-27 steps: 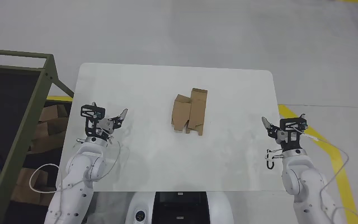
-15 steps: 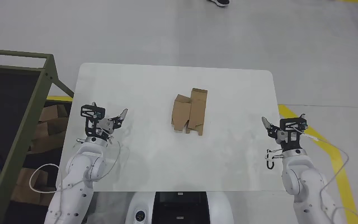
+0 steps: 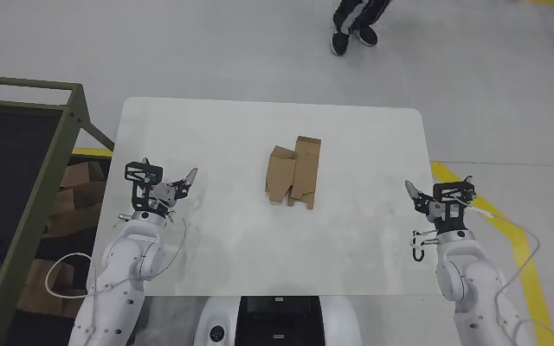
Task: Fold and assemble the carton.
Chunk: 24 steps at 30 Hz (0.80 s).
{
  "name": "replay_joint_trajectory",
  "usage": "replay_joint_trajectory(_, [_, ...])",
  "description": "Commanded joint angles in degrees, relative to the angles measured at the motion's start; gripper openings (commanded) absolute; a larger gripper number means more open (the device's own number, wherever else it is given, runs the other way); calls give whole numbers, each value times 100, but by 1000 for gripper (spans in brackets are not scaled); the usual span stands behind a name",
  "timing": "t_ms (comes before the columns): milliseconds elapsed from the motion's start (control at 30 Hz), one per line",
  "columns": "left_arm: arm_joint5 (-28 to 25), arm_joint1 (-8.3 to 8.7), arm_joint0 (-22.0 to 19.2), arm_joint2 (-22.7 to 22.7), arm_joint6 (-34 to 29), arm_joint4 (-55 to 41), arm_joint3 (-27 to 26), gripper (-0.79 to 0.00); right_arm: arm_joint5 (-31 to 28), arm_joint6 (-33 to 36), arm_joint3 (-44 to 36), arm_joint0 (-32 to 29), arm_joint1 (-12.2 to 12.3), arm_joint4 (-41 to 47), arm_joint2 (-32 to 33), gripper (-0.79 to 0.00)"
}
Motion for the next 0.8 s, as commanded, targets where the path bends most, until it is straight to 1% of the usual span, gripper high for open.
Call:
replay_joint_trajectory(0, [0, 0, 0, 0, 0, 0, 0, 0, 0, 0, 0, 0, 0, 0, 0, -1])
replay_joint_trajectory(33, [-25, -1, -5, 6, 41, -5, -19, 0, 0, 0, 0, 0, 0, 0, 0, 0])
replay_joint_trajectory(67, [-113, -3, 1, 17, 268, -5, -45, 0, 7, 12, -2, -2, -2, 8, -2, 0])
replay_joint_trajectory(100, [-77, -6, 15, 6, 317, 34, -15, 0, 41, -17, -53, -16, -4, -58, 0, 0])
replay_joint_trajectory(167, [-58, -19, 62, -12, 331, -107, -130, 0, 101, -55, -212, -112, -13, -190, -42, 0])
replay_joint_trajectory(200, [-200, -16, 95, -33, 392, -173, -187, 0, 53, -55, -321, -173, -12, -304, -80, 0])
replay_joint_trajectory(300, [-873, 19, 181, -258, 545, -416, -299, 0, -144, 28, -644, -316, -4, -616, -178, 0])
replay_joint_trajectory(433, [-2042, 88, 242, -612, 609, -809, -361, 0, -930, 183, -988, -387, 27, -577, -232, 0])
replay_joint_trajectory(533, [-3160, 164, 213, -849, 399, -1058, -357, 0, -1655, 400, -1120, -348, 56, -204, -184, 0])
replay_joint_trajectory(567, [-3264, 183, 203, -971, 318, -1053, -338, 0, -1815, 478, -1129, -342, 64, -100, -157, 0])
replay_joint_trajectory(600, [-3207, 186, 200, -1020, 296, -1030, -342, 0, -1815, 478, -1129, -342, 64, -100, -157, 0])
replay_joint_trajectory(767, [-3207, 186, 200, -1020, 296, -1030, -342, 0, -1815, 478, -1129, -342, 64, -100, -157, 0])
